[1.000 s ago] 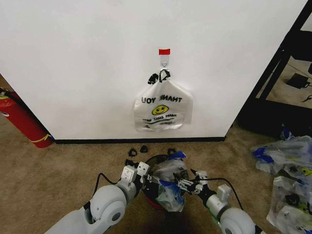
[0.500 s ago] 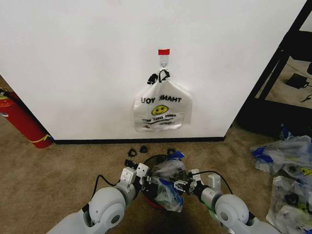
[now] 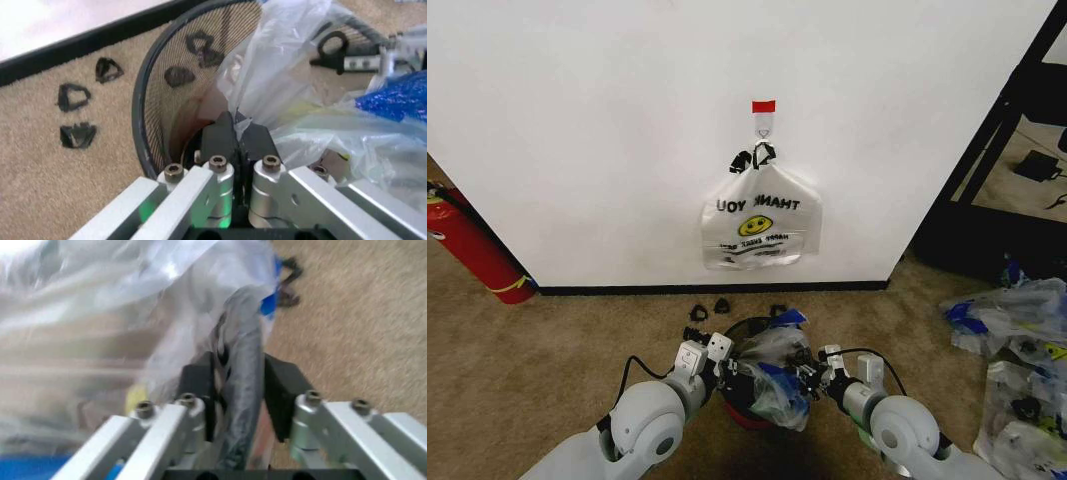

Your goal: Pick up the garbage bag from the wall and place it over the trash bin.

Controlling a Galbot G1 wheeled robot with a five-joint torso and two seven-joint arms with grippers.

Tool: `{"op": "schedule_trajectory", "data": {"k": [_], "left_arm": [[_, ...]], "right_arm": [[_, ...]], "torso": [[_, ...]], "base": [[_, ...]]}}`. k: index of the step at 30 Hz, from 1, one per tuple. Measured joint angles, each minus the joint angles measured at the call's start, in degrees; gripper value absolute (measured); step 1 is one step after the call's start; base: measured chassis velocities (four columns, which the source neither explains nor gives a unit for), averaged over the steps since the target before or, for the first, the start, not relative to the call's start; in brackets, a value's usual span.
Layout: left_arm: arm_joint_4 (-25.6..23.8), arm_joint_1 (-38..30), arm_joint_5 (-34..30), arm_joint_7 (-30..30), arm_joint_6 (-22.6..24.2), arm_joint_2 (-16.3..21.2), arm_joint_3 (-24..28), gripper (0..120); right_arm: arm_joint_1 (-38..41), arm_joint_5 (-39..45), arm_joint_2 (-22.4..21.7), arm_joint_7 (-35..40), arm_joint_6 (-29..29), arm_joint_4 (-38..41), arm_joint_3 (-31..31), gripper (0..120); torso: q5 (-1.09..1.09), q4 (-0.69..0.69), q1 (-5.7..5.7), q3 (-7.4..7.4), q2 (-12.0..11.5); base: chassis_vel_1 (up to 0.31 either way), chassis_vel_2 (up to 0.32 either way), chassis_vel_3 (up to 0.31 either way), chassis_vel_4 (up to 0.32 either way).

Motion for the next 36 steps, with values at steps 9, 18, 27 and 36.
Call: {"op": "schedule_trajectory", "data": {"k": [9, 18, 27, 36], "left_arm": [[-5.34, 4.74, 7.65, 2.86, -3.61, -0.14, -2.54, 0], [-8.11, 9.29, 17.15, 6.45, -6.91, 0.72, -6.58, 0], [-7.11, 11.1, 18.83, 6.96, -8.1, 1.97, -10.23, 0], [-11.18, 15.1, 19.91, 7.04, -8.47, 3.06, -13.59, 0]], "right_arm": [[-2.33, -5.78, 0.81, 1.93, 7.41, 2.22, 2.47, 1], [-5.64, -9.24, 0.22, -3.67, 12.28, 4.49, 7.17, 1], [-7.65, -8.11, -2.83, -15.58, 17.23, 5.07, 10.7, 1], [-6.85, -4.8, -4.28, -18.8, 19.7, 2.64, 12.65, 1]], "torso": [[-0.01, -0.03, 0.0, -0.01, 0.0], [-0.01, -0.03, 0.0, -0.01, 0.0], [-0.01, -0.03, 0.0, -0.01, 0.0], [-0.01, -0.01, 0.0, -0.01, 0.0]], "base": [[0.0, 0.0, 0.0, 0.0], [0.0, 0.0, 0.0, 0.0], [0.0, 0.0, 0.0, 0.0], [0.0, 0.0, 0.0, 0.0]]}}
